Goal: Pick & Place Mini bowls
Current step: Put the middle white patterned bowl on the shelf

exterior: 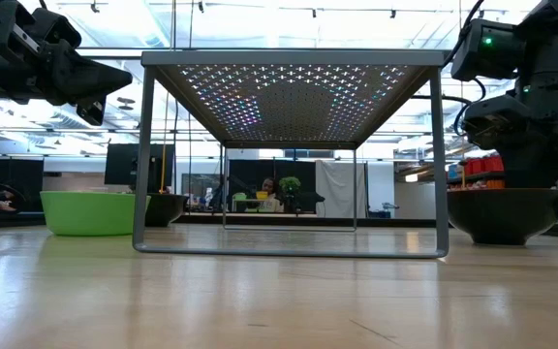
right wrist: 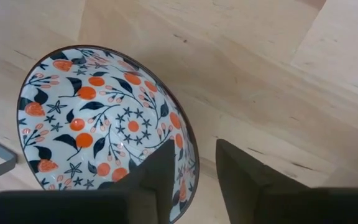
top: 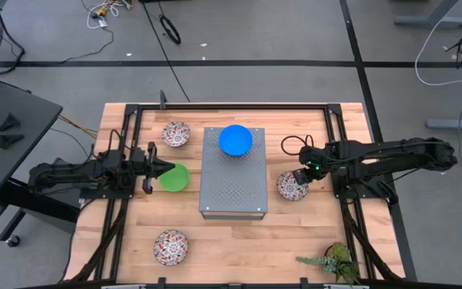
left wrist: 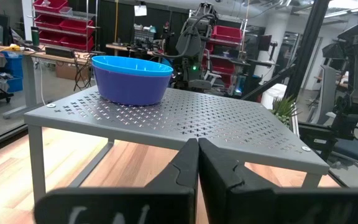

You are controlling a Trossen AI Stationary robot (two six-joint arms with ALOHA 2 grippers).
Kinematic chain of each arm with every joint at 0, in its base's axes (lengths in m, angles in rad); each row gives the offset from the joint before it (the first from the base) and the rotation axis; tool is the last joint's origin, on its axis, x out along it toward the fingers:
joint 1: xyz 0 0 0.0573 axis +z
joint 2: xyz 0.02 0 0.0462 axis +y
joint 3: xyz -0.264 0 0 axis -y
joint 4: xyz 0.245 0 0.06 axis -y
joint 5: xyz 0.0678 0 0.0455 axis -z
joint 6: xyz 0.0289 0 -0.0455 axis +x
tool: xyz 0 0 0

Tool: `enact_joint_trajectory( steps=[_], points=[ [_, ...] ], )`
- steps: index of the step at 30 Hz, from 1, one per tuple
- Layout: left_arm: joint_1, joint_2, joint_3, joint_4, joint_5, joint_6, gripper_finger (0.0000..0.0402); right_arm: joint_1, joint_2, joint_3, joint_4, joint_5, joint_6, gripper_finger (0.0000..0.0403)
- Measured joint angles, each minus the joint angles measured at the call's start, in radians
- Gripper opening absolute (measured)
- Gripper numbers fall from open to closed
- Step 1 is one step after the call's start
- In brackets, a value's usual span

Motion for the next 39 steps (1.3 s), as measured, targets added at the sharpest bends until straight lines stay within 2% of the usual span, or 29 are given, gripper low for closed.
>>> enact_joint_trajectory(
  steps=[25, 39],
  points=[
    [0.000, 0.000, 0.000, 0.000, 0.000, 0.000, 0.0014, 0.001, 0.000, 0.000, 0.006, -0.019, -0.005, 0.0015],
    [0.000, 0.000, 0.000, 0.000, 0.000, 0.000, 0.0014, 0.000, 0.000, 0.000, 0.005, -0.019, -0.008, 0.0002]
  ],
)
